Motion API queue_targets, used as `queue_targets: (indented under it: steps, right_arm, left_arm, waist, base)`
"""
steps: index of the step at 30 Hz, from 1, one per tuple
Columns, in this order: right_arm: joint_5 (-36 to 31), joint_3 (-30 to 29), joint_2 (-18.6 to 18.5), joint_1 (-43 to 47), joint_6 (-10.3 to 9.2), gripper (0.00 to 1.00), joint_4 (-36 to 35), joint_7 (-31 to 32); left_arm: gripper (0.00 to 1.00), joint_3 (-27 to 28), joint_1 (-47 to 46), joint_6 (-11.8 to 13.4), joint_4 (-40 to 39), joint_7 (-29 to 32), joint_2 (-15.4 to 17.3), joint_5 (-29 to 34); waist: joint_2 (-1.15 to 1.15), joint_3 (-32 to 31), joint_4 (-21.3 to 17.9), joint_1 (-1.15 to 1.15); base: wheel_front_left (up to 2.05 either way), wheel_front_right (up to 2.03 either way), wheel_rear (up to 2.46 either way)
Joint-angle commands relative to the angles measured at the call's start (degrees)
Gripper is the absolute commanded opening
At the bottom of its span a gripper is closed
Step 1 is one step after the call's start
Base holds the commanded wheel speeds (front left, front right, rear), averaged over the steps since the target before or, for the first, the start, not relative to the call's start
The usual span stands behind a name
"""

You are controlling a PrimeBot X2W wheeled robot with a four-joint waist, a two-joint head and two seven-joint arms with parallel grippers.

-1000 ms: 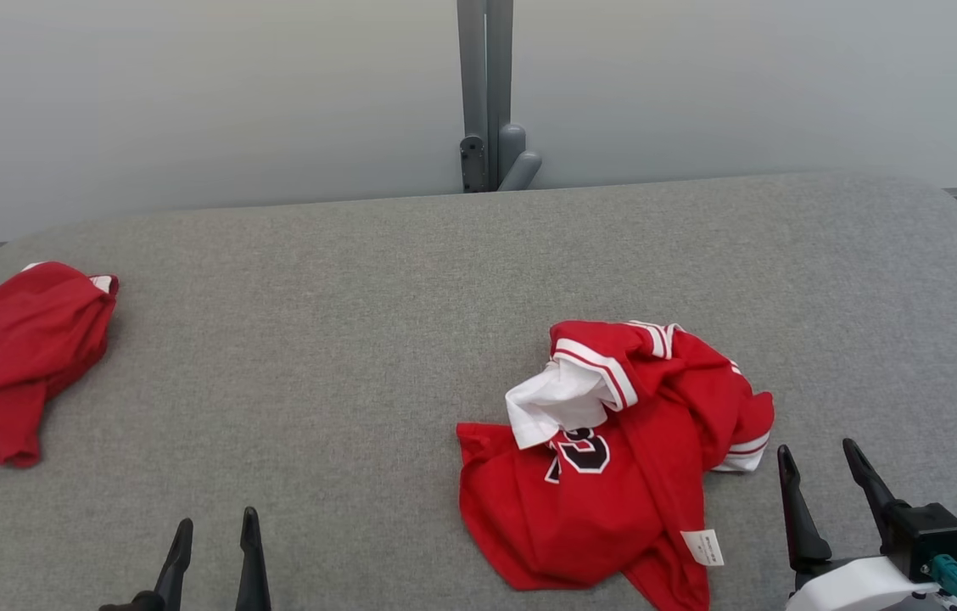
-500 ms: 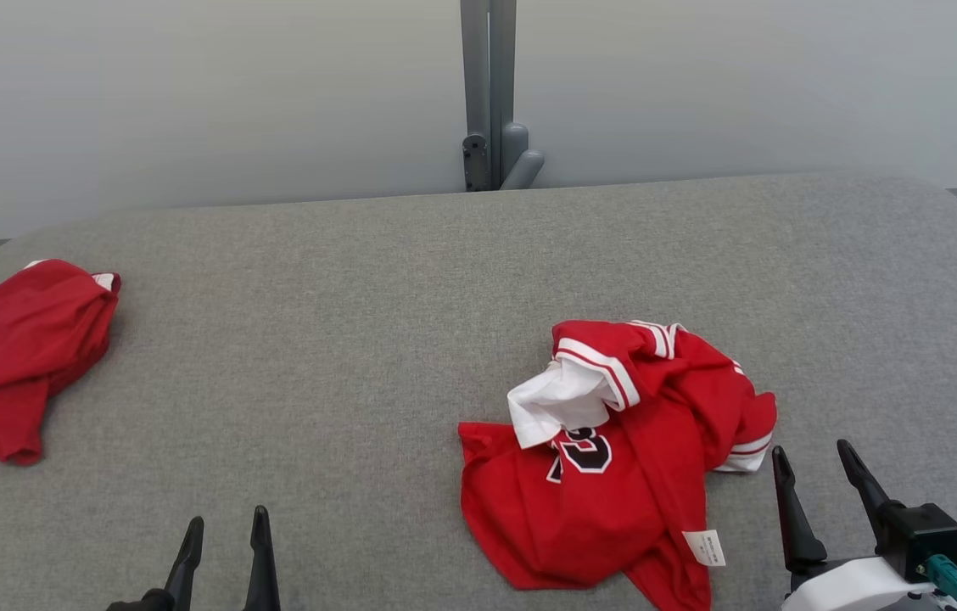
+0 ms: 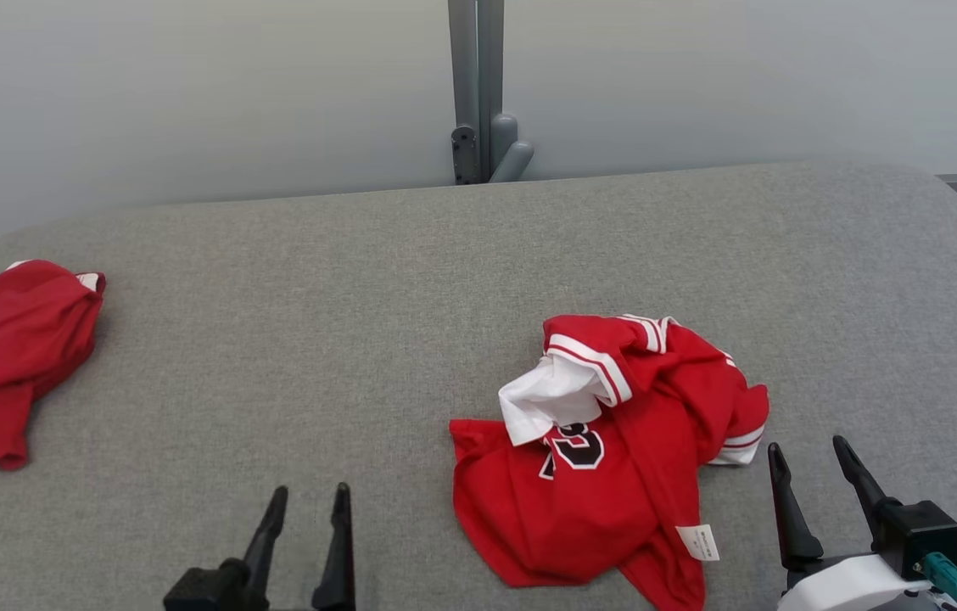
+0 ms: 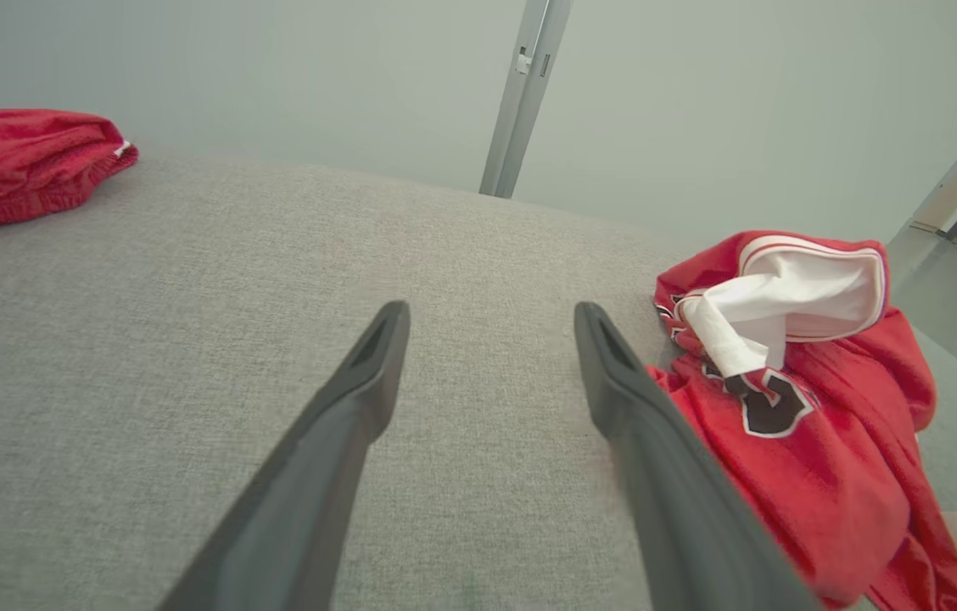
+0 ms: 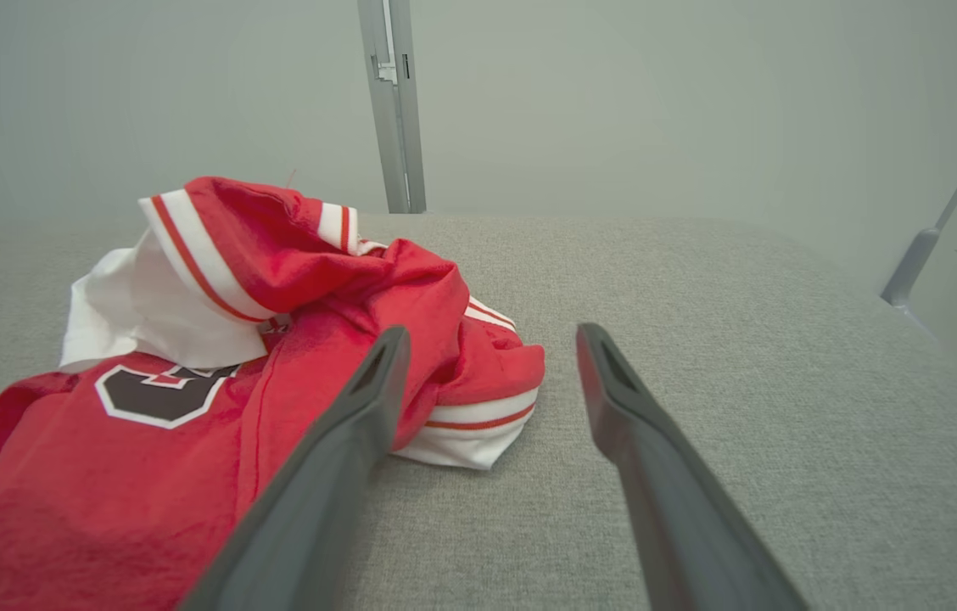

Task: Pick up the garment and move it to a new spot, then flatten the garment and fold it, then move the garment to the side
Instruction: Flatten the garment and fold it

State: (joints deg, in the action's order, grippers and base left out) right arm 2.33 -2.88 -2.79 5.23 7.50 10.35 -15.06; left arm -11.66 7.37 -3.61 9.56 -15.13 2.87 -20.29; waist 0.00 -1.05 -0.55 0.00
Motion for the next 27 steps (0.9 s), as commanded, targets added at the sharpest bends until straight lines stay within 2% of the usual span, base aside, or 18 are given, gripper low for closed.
queue_targets:
  steps: [1,5,12,20,27]
  right_arm:
    - [0.0,0.0,-0.2,-0.6,-0.02,1.0,-0.2,-0.2]
    - [-0.1,-0.1,-0.2,-0.9,-0.02,1.0,-0.3,-0.2]
    - [-0.5,-0.3,-0.2,-1.5,-0.02,1.0,-1.0,-0.2]
    - [0.0,-0.3,-0.2,-2.2,-0.02,1.0,-0.9,-0.2]
    - [0.9,-0.1,-0.2,-2.5,-0.02,1.0,-0.9,-0.2]
  left_arm:
    - [1.0,-1.9,-1.8,-0.5,0.8,0.0,0.1,-0.3]
    - [1.0,-7.5,-4.6,-1.0,3.5,0.0,0.1,-1.9]
    - [1.0,-15.0,-9.5,-0.4,8.4,0.4,0.1,-4.4]
    - [1.0,-19.3,-13.0,0.7,14.3,1.0,0.1,-7.0]
    - [1.0,-21.8,-14.8,0.2,17.4,1.2,0.2,-10.3]
  waist:
    - [0.0,0.6,-0.7,0.0]
    - [0.0,1.6,-2.1,0.0]
    - [0.0,3.6,-5.0,0.0]
    - [0.0,4.6,-7.3,0.0]
    - [0.0,5.3,-8.6,0.0]
  base:
    - [0.0,0.0,0.0]
    - [0.0,0.0,0.0]
    - [0.0,0.0,0.0]
    - [0.0,0.0,0.0]
    - [0.0,0.0,0.0]
